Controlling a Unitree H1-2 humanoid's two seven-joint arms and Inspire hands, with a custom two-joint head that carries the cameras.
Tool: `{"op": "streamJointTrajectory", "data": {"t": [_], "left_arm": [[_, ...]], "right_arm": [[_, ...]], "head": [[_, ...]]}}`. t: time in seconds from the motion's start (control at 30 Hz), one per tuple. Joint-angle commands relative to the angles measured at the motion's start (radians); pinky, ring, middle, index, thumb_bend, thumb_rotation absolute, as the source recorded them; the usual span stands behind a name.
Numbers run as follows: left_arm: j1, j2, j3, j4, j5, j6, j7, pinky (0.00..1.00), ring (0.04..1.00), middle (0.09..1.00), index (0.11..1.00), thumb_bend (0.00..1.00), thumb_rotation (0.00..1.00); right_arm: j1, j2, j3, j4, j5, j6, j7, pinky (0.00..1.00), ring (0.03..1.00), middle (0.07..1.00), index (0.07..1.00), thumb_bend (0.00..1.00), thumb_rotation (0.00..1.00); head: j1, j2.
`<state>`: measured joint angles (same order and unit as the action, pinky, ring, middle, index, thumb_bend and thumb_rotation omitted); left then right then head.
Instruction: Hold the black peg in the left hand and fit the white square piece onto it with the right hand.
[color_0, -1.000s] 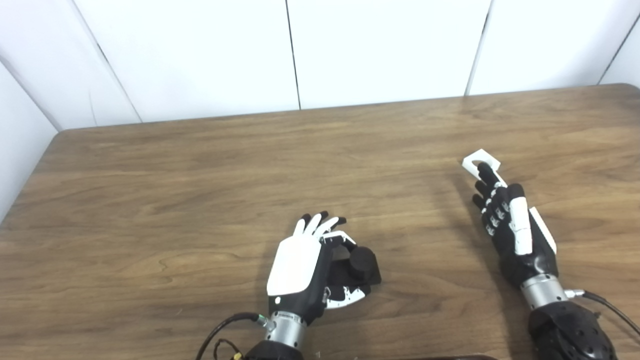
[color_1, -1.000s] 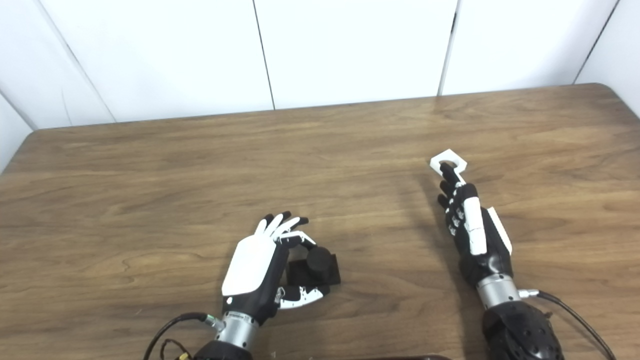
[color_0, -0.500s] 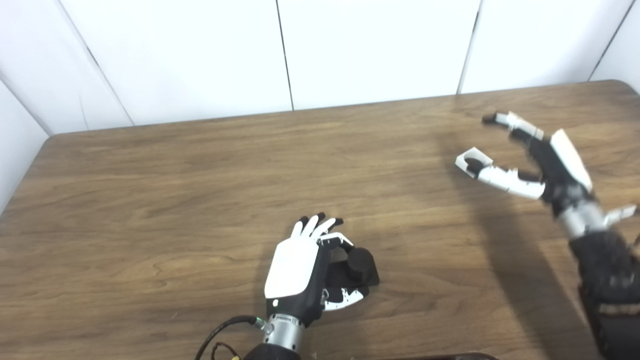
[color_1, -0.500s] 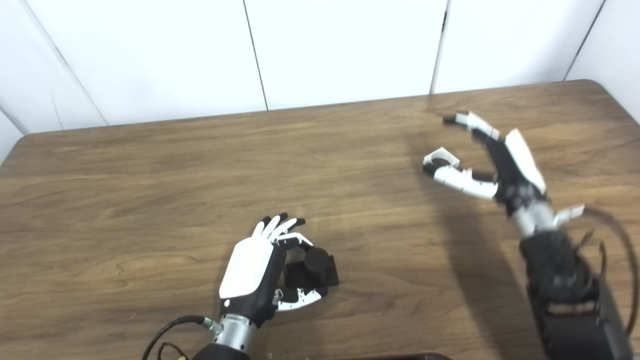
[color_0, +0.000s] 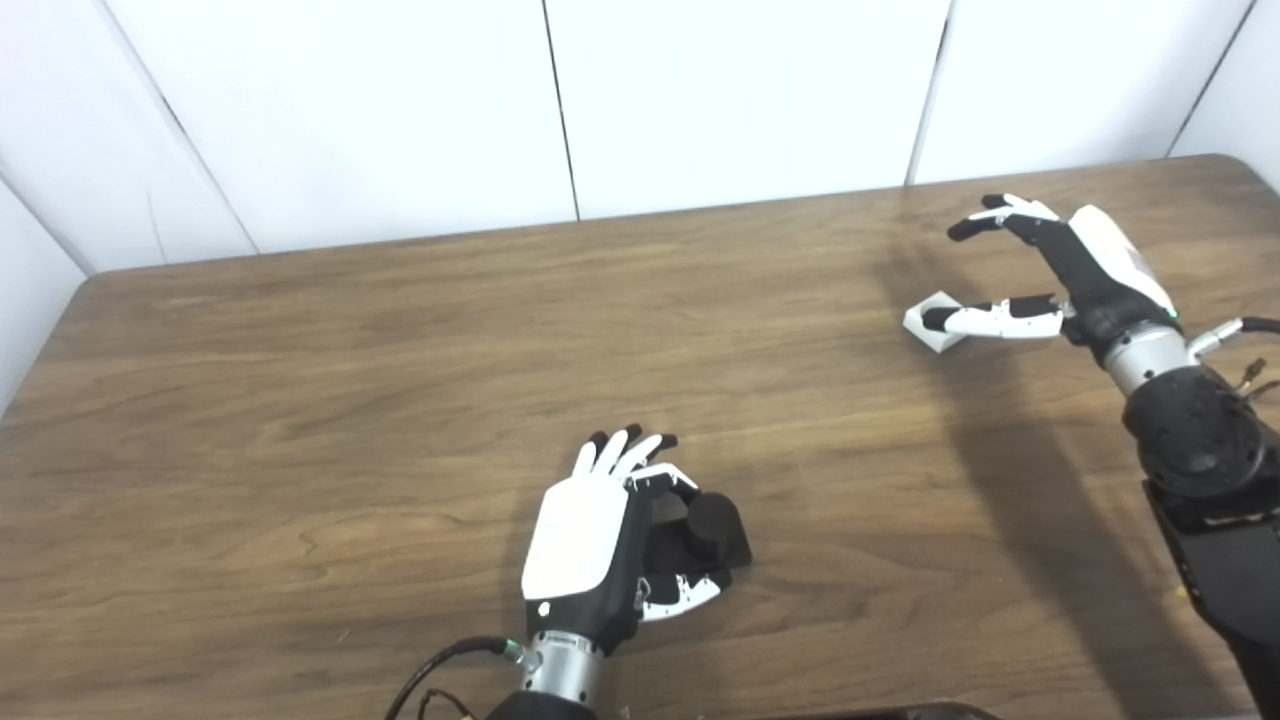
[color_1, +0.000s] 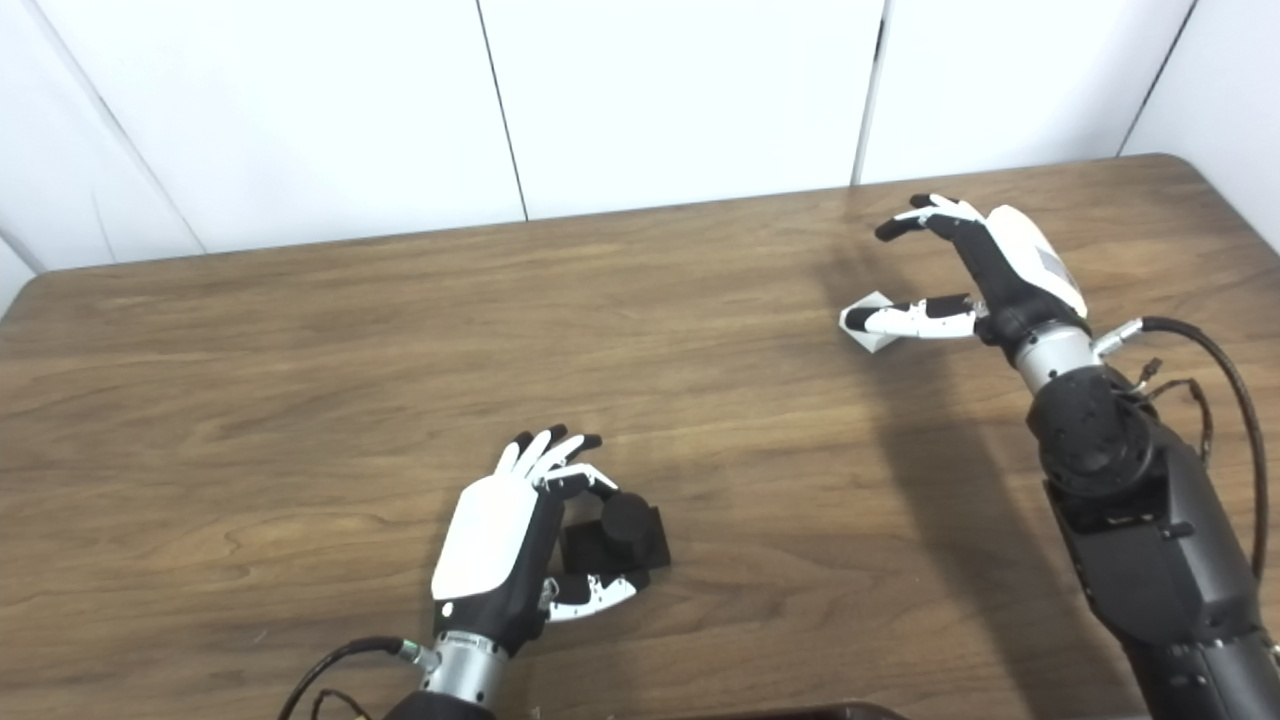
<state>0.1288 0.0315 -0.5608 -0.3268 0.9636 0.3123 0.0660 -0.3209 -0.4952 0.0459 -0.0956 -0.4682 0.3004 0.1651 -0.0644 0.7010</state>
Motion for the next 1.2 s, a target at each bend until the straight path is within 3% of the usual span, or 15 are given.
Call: {"op": "streamJointTrajectory", "data": {"t": [0.0,0.4,0.5,0.67,0.97,1.17], "left_arm": [[0.073,-0.004,0.009,0.005,0.001,-0.004,0.008,0.98,0.96,0.881,0.49,0.52,0.07],[0.077,-0.006,0.015,0.013,0.001,-0.021,0.019,0.99,0.953,0.877,0.49,0.52,0.07],[0.075,-0.005,0.016,0.014,0.001,-0.019,0.018,0.99,0.955,0.877,0.49,0.52,0.07],[0.073,-0.006,0.018,0.016,0.002,-0.017,0.021,0.99,0.956,0.875,0.49,0.52,0.08],[0.075,-0.006,0.019,0.011,0.002,-0.012,0.016,0.99,0.959,0.875,0.489,0.52,0.07],[0.071,-0.003,0.022,0.013,0.004,-0.01,0.014,0.98,0.958,0.877,0.49,0.52,0.08]], "right_arm": [[-0.054,-0.019,0.0,-0.004,-0.015,-0.01,-0.004,0.92,0.981,0.926,0.739,0.86,0.33],[-0.099,-0.025,0.024,0.073,-0.061,-0.014,-0.009,0.98,0.981,0.928,0.76,0.86,0.33],[-0.105,-0.017,0.029,0.076,-0.08,0.011,-0.01,0.89,0.992,0.937,0.76,0.88,0.35],[-0.113,-0.004,0.038,0.083,-0.113,0.048,-0.015,0.85,0.987,0.939,0.752,0.88,0.35],[-0.129,0.011,0.052,0.116,-0.14,0.082,-0.021,0.86,0.992,0.94,0.753,0.88,0.37],[-0.149,0.01,0.081,0.166,-0.187,0.09,-0.036,0.88,0.976,0.929,0.741,0.92,0.44]], "head": [[-0.003,0.0],[-0.01,-0.006],[-0.013,-0.005],[-0.013,-0.007],[-0.025,-0.019],[-0.028,-0.017]]}}
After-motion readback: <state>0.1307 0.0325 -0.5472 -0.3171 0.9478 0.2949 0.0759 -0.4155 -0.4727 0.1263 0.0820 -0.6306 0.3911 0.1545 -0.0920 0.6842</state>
